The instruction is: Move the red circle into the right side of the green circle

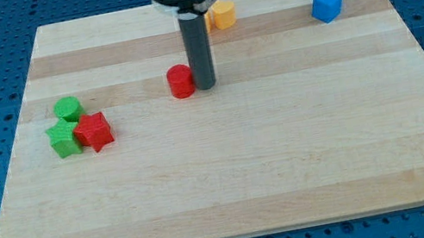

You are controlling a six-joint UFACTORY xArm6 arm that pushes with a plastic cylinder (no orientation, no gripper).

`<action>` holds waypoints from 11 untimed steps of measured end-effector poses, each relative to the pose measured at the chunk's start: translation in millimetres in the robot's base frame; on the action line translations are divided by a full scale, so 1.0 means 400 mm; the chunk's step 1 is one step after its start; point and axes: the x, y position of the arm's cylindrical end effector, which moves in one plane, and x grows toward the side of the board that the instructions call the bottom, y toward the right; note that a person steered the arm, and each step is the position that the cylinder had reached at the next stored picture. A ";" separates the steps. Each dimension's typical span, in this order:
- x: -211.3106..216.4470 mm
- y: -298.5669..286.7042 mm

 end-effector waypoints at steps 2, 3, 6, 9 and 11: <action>0.026 -0.108; 0.034 -0.154; -0.064 -0.134; 0.018 -0.303; 0.044 -0.345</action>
